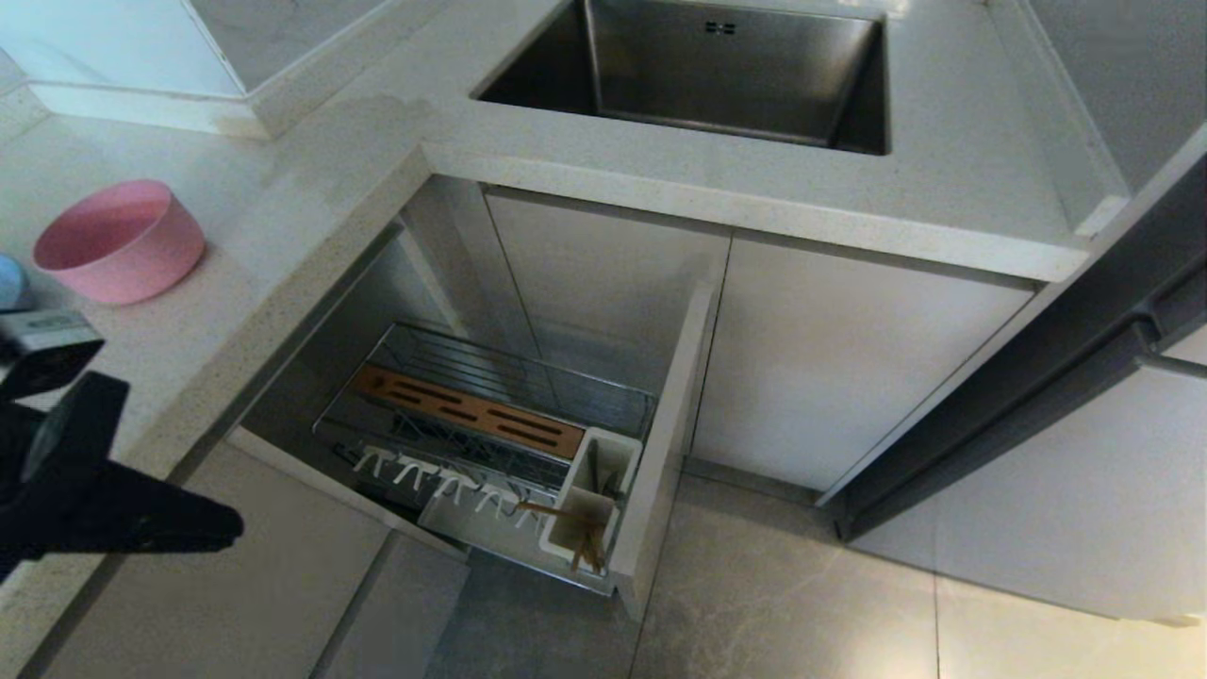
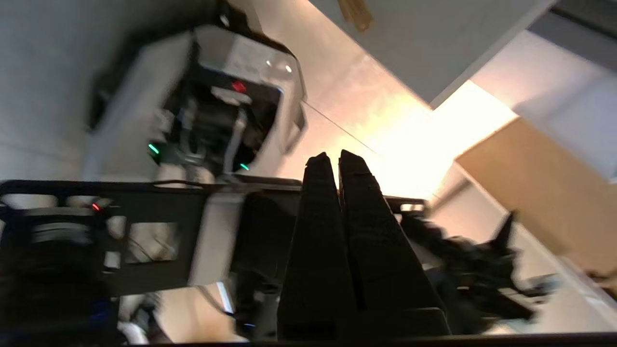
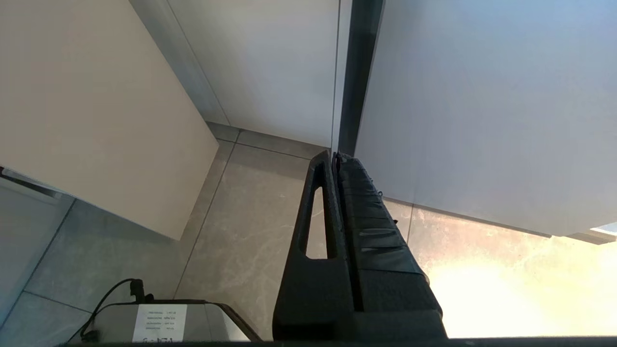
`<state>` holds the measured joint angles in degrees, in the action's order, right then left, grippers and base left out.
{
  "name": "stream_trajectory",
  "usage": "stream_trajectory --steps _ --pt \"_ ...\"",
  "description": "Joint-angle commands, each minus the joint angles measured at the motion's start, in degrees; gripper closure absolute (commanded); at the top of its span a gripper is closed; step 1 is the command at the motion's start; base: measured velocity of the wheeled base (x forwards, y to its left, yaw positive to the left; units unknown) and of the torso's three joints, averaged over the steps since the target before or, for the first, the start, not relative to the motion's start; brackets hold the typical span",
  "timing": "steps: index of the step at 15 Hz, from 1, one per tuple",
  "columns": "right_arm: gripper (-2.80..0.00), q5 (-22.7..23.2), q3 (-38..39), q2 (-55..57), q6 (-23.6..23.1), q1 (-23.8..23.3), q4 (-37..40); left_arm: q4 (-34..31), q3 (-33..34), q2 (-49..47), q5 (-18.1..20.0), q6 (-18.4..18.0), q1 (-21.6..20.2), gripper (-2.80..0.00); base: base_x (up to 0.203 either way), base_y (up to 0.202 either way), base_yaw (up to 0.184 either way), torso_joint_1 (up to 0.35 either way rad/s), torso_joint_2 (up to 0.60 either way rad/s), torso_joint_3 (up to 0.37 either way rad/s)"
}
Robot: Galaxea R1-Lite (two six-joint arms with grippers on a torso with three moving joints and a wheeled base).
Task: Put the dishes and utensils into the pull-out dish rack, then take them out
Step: Close the cupboard
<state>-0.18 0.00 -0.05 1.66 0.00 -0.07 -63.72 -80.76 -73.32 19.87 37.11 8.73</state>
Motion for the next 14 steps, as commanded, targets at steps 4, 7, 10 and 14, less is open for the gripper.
stream_trajectory --steps 4,7,10,14 --pt "0.00 0.0 0.0 0.0 0.0 0.0 0.0 9.1 -0.4 -15.7 1.0 4.5 3.1 0.00 0.000 0.000 0.000 0.000 0.00 0.000" --pt "0.00 0.0 0.0 0.0 0.0 0.0 0.0 13.4 -0.5 -23.2 1.0 7.8 6.5 0.00 0.000 0.000 0.000 0.000 0.00 0.000" --pt "0.00 0.0 0.0 0.0 0.0 0.0 0.0 18.0 -1.0 -27.6 0.9 9.8 9.1 0.00 0.000 0.000 0.000 0.000 0.00 0.000" --pt "0.00 0.0 0.0 0.0 0.0 0.0 0.0 19.2 -1.0 -30.4 0.9 10.6 9.9 0.00 0.000 0.000 0.000 0.000 0.00 0.000"
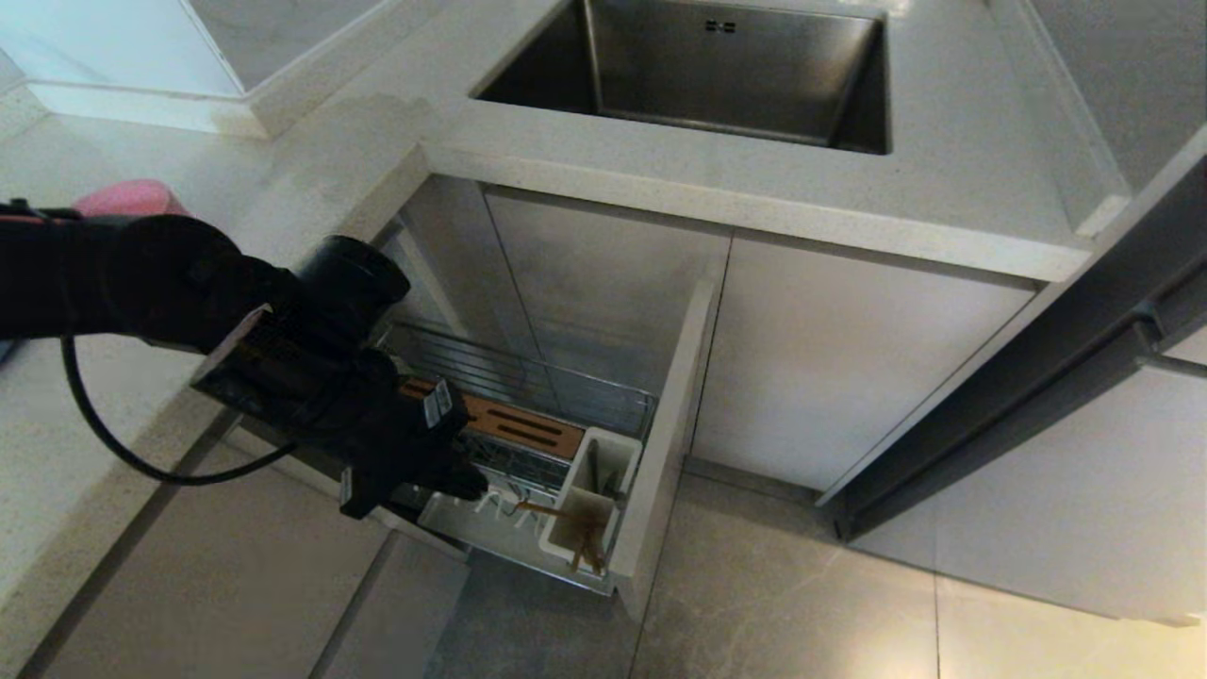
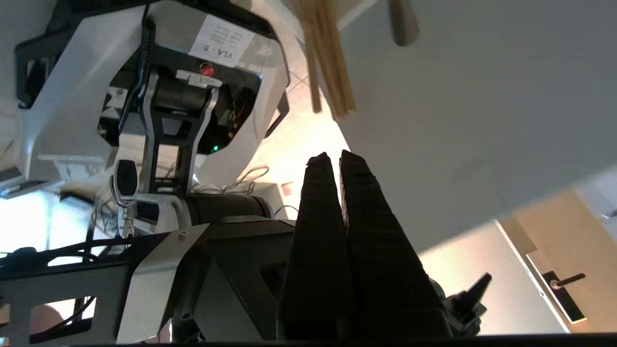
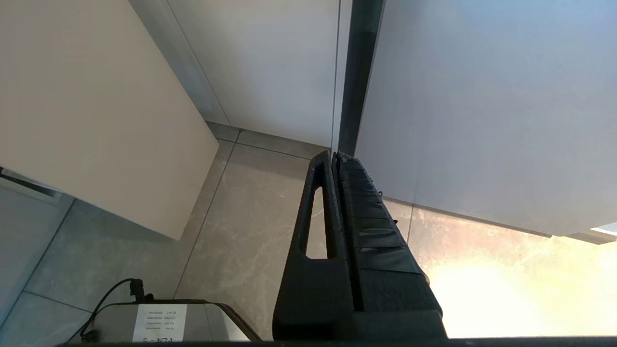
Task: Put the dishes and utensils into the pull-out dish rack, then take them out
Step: Close the cupboard
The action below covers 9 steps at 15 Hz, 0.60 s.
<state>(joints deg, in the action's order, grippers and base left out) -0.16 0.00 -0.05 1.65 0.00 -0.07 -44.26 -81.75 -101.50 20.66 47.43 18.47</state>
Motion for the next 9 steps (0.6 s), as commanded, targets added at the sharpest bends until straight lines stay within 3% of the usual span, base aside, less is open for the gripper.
stream_trajectory --steps 1,2,9 --pt "0.00 0.0 0.0 0.0 0.0 0.0 0.0 -0.2 0.0 -3.2 0.2 0.3 0.0 0.00 0.000 0.000 0.000 0.000 0.00 0.000" --pt "0.00 0.0 0.0 0.0 0.0 0.0 0.0 -0.1 -0.1 -3.9 0.2 0.4 -0.2 -2.80 0.000 0.000 0.000 0.000 0.00 0.000" --pt "0.00 0.0 0.0 0.0 0.0 0.0 0.0 1.3 -1.1 -7.1 0.3 1.2 -0.8 -2.80 0.000 0.000 0.000 0.000 0.00 0.000"
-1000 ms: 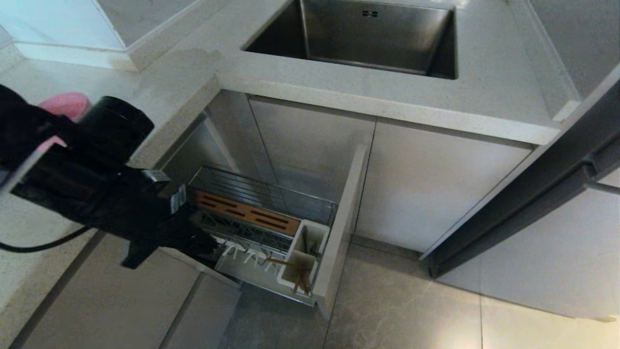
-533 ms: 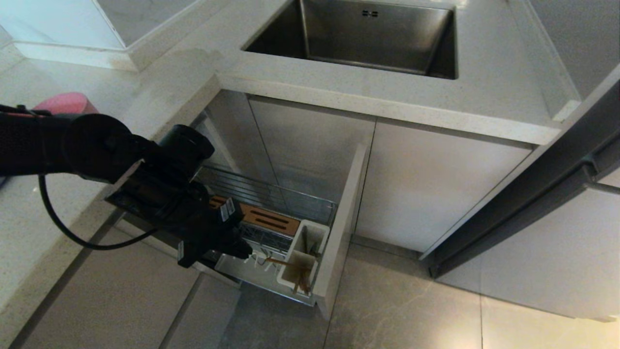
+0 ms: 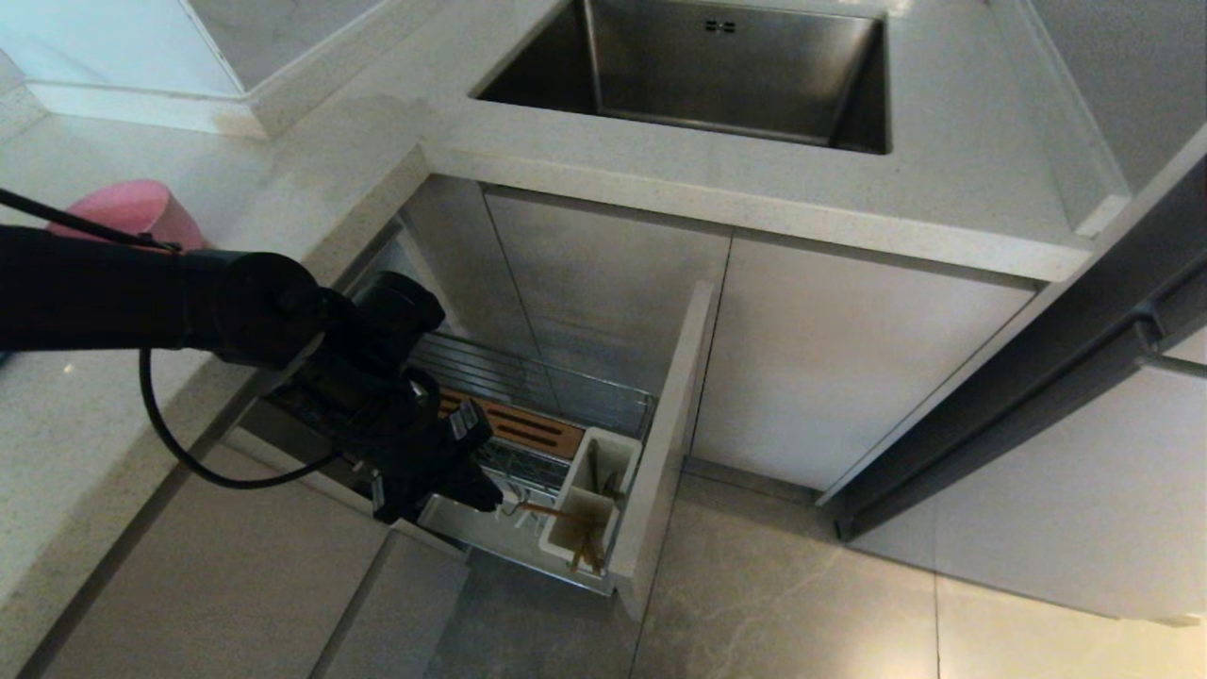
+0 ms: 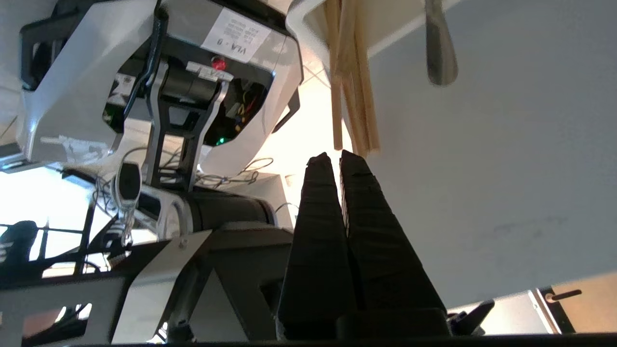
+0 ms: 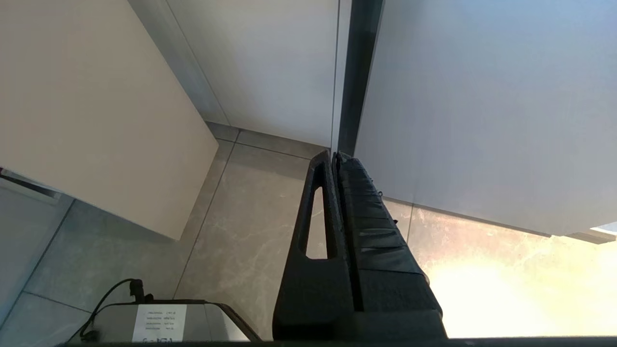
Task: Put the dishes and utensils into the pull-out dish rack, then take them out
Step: Close the cupboard
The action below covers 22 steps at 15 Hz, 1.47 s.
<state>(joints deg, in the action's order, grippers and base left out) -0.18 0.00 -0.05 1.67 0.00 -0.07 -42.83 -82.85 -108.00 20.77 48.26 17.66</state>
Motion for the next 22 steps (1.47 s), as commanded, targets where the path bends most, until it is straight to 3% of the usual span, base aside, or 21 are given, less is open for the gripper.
stream_trajectory --steps 1,12,15,19,22 --pt "0.00 0.0 0.0 0.0 0.0 0.0 0.0 -0.2 0.0 -0.3 0.1 0.3 0.0 -2.80 0.000 0.000 0.000 0.000 0.00 0.000" --pt "0.00 0.0 0.0 0.0 0.0 0.0 0.0 1.2 0.8 0.7 -0.2 0.0 0.1 -2.80 0.000 0.000 0.000 0.000 0.00 0.000" --pt "0.00 0.0 0.0 0.0 0.0 0.0 0.0 2.3 1.2 -0.3 -1.1 -0.1 0.0 -2.80 0.000 0.000 0.000 0.000 0.00 0.000" --pt "0.00 0.0 0.0 0.0 0.0 0.0 0.0 5.8 3.1 0.0 -5.3 -0.1 0.2 -2.80 0.000 0.000 0.000 0.000 0.00 0.000" --pt "0.00 0.0 0.0 0.0 0.0 0.0 0.0 6.3 4.2 0.8 -5.8 -0.2 0.2 -2.80 0.000 0.000 0.000 0.000 0.00 0.000"
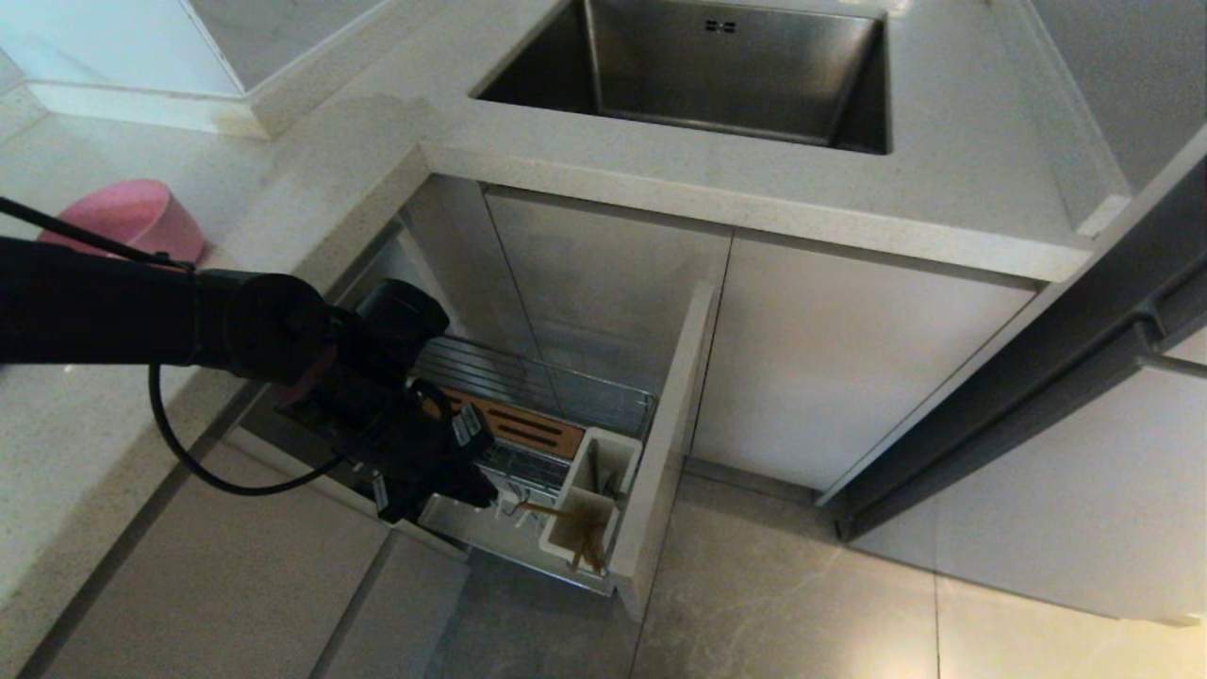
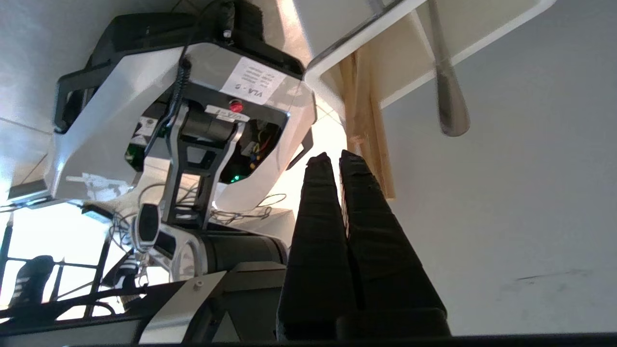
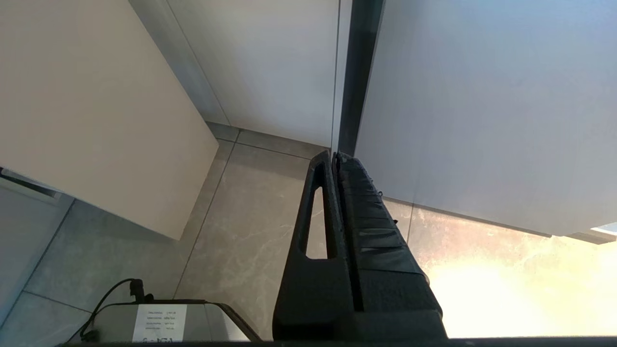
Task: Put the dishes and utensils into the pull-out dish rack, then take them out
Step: Close the cupboard
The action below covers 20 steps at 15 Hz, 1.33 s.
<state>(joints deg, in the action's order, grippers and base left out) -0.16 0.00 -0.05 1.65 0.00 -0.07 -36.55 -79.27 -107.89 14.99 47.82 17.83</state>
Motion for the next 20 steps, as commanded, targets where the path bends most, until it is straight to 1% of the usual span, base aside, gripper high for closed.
stream_trajectory --steps 1,5,12,13,16,18,20 --pt "0.00 0.0 0.0 0.0 0.0 0.0 0.0 0.5 0.9 1.0 -0.4 0.3 0.2 -2.80 0.000 0.000 0.000 0.000 0.00 0.000" --pt "0.00 0.0 0.0 0.0 0.0 0.0 0.0 1.1 1.1 1.5 -2.2 0.3 1.2 -2.80 0.000 0.000 0.000 0.000 0.00 0.000" --pt "0.00 0.0 0.0 0.0 0.0 0.0 0.0 1.2 1.2 1.4 -2.8 0.5 2.8 -2.80 0.000 0.000 0.000 0.000 0.00 0.000" --pt "0.00 0.0 0.0 0.0 0.0 0.0 0.0 1.4 1.2 1.3 -3.3 0.5 3.0 -2.80 0.000 0.000 0.000 0.000 0.00 0.000" --pt "0.00 0.0 0.0 0.0 0.0 0.0 0.0 5.6 3.5 1.4 -3.6 0.7 3.1 -2.80 0.000 0.000 0.000 0.000 0.00 0.000" --pt "0.00 0.0 0.0 0.0 0.0 0.0 0.0 6.2 4.1 1.4 -3.9 0.8 3.8 -2.80 0.000 0.000 0.000 0.000 0.00 0.000" --pt "0.00 0.0 0.0 0.0 0.0 0.0 0.0 6.7 4.7 1.5 -5.9 0.8 4.9 -2.80 0.000 0.000 0.000 0.000 0.00 0.000"
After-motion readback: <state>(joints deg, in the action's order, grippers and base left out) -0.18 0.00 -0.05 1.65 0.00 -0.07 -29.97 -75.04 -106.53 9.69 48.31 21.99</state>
